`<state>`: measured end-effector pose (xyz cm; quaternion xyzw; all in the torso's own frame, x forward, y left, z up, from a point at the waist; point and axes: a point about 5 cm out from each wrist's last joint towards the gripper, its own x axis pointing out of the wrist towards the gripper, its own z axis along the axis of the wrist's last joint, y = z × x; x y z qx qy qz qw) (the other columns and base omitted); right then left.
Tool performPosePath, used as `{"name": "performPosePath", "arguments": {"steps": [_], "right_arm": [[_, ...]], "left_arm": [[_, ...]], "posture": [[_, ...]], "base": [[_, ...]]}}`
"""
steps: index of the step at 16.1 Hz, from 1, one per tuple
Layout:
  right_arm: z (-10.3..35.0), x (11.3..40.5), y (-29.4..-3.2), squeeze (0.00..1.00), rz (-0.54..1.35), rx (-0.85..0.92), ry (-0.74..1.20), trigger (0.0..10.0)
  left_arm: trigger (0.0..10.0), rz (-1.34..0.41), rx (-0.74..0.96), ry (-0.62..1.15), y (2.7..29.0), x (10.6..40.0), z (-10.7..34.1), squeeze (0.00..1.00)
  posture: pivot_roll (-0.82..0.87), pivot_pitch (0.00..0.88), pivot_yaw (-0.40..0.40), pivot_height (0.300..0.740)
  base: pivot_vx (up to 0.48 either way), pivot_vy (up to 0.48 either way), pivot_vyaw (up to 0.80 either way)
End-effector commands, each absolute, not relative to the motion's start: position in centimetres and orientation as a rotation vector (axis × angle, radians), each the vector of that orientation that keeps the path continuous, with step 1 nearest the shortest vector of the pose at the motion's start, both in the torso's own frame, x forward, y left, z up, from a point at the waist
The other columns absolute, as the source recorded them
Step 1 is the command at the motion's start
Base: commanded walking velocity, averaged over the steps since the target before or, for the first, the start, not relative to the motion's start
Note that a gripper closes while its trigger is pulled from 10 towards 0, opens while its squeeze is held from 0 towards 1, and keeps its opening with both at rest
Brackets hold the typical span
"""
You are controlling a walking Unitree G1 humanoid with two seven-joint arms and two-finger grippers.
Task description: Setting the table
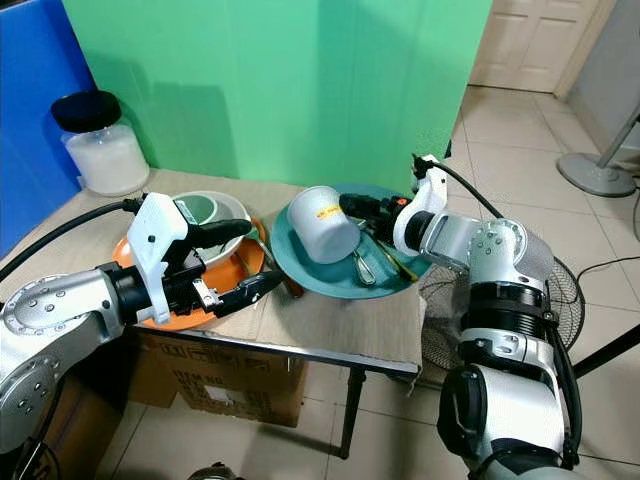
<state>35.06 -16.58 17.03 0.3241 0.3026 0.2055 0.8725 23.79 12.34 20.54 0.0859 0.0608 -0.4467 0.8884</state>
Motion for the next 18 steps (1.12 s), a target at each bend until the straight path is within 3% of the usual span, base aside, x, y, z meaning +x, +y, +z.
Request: {"name": "performPosePath", "arguments": {"steps": [1,13,16,18], "right_arm": [[17.7,35.3,-16.5,0.0,0.432,0.675,0.632,0.0],[18.5,35.5,-16.7,0.0,0.434,0.711,0.596,0.0],[19.5,35.2,-16.7,0.0,0.461,0.749,0.555,0.0],[21.6,34.4,-16.6,0.0,0.504,0.762,0.423,0.0]], "left_arm": [[10.0,-0.937,0.196,0.121,12.1,23.7,20.9,0.0],[10.0,-0.922,0.213,0.11,12.3,24.1,20.9,0.0],[10.0,-0.919,0.211,0.1,12.3,24.1,21.0,0.0],[10.0,-0.913,0.211,0.092,12.5,24.1,21.0,0.0]], "posture": [[0.15,0.0,0.018,0.74],[0.15,0.0,0.017,0.74],[0.15,0.0,0.018,0.74],[0.15,0.0,0.023,0.74]], "base": [[0.0,0.0,0.0],[0.0,0.0,0.0],[0.0,0.0,0.0],[0.0,0.0,0.0]]}}
